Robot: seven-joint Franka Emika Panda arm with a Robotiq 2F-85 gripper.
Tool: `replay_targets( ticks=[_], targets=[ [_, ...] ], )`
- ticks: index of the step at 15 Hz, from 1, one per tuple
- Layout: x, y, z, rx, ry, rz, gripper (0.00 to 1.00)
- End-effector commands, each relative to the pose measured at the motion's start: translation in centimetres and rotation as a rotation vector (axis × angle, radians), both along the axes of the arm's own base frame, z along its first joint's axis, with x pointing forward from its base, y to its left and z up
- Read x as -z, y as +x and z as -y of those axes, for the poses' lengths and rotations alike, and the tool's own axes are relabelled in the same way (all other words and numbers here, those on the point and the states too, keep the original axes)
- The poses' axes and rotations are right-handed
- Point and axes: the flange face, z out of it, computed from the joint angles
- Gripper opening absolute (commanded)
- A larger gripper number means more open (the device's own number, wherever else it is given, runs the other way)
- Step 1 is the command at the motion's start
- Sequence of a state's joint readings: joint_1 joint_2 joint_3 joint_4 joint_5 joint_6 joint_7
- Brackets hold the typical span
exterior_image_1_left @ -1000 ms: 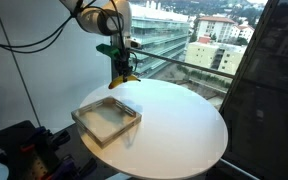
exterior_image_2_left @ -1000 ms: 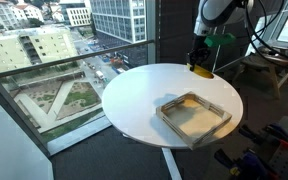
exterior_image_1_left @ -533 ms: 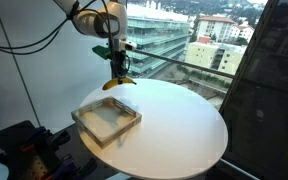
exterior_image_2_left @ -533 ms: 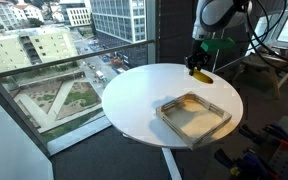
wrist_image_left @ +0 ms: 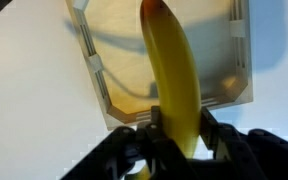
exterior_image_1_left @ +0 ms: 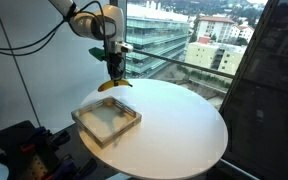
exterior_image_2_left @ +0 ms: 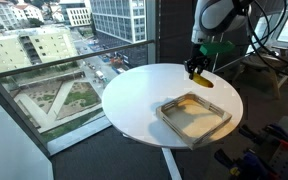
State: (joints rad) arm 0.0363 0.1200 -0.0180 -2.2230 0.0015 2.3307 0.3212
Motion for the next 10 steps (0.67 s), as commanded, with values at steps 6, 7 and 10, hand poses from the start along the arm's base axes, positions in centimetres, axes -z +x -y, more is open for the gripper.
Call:
replay_targets(
  ticks=[6,7,10],
  targets=[
    [0.25,-0.24,-0.27,-0.003,0.001,-0.008,0.41],
    [0.25,-0.24,-0.27,-0.003,0.001,-0.009,0.41],
    [0.24,-0.25,-0.27,-0.003,0.001,-0.008,0.41]
  ],
)
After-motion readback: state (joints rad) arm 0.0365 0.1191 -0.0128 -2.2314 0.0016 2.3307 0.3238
